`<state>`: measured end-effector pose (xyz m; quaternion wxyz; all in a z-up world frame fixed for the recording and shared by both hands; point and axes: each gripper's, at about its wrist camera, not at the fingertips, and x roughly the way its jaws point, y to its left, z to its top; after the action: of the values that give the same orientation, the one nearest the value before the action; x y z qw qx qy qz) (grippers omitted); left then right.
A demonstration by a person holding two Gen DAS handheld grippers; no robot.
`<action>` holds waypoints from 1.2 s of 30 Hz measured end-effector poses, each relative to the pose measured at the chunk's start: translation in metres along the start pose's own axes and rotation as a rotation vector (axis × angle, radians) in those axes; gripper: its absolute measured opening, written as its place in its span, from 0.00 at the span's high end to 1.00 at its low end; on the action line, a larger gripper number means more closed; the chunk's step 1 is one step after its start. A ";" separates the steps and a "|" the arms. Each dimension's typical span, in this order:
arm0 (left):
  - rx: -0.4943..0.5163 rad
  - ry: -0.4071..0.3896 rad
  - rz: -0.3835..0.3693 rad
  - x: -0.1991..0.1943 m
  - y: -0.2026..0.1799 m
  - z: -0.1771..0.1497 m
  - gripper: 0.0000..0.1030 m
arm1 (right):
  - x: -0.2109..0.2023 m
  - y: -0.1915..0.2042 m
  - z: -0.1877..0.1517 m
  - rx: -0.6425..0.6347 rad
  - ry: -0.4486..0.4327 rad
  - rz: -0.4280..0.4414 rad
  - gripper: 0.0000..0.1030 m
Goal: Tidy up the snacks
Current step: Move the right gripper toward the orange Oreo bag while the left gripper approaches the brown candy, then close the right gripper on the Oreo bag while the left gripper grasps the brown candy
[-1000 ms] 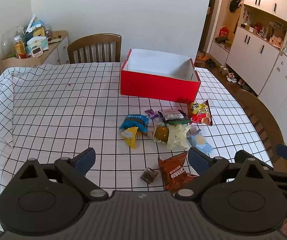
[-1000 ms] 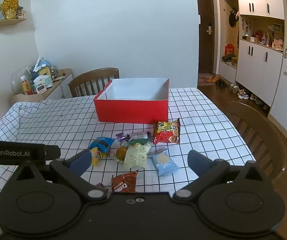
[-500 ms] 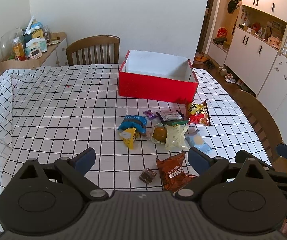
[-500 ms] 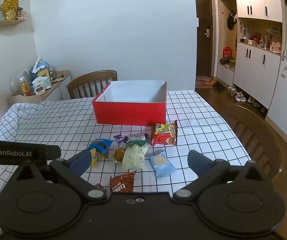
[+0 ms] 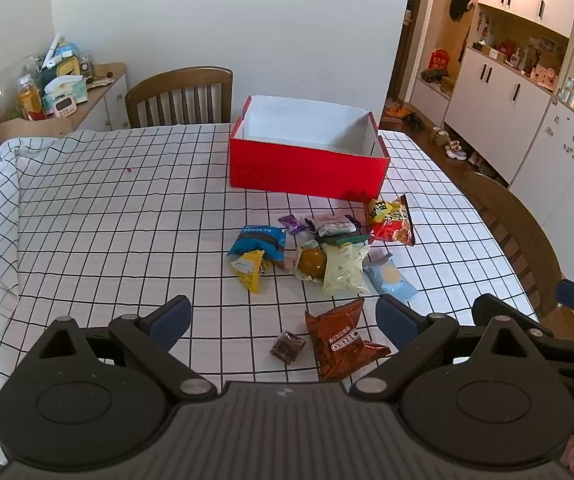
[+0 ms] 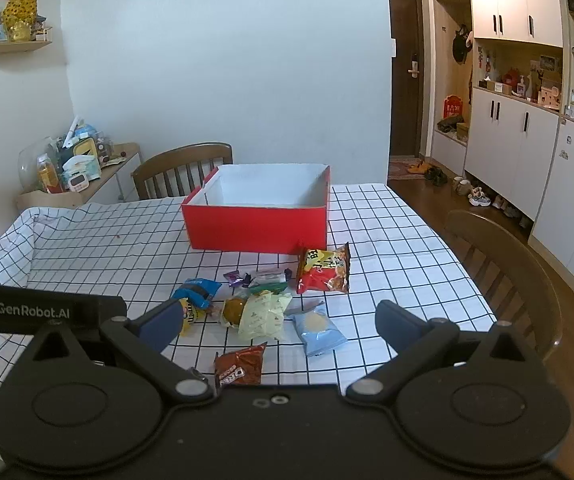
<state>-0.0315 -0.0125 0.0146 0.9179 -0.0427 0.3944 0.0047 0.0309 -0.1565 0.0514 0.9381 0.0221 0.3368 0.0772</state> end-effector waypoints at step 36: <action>0.083 0.218 0.008 0.144 0.023 -0.041 0.06 | 0.125 -0.015 -0.035 -0.075 0.284 0.193 0.17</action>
<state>0.0374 0.0033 -0.1199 0.8706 -0.0035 0.4917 -0.0129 0.1052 -0.1517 -0.0555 0.8696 0.0080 0.4590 0.1819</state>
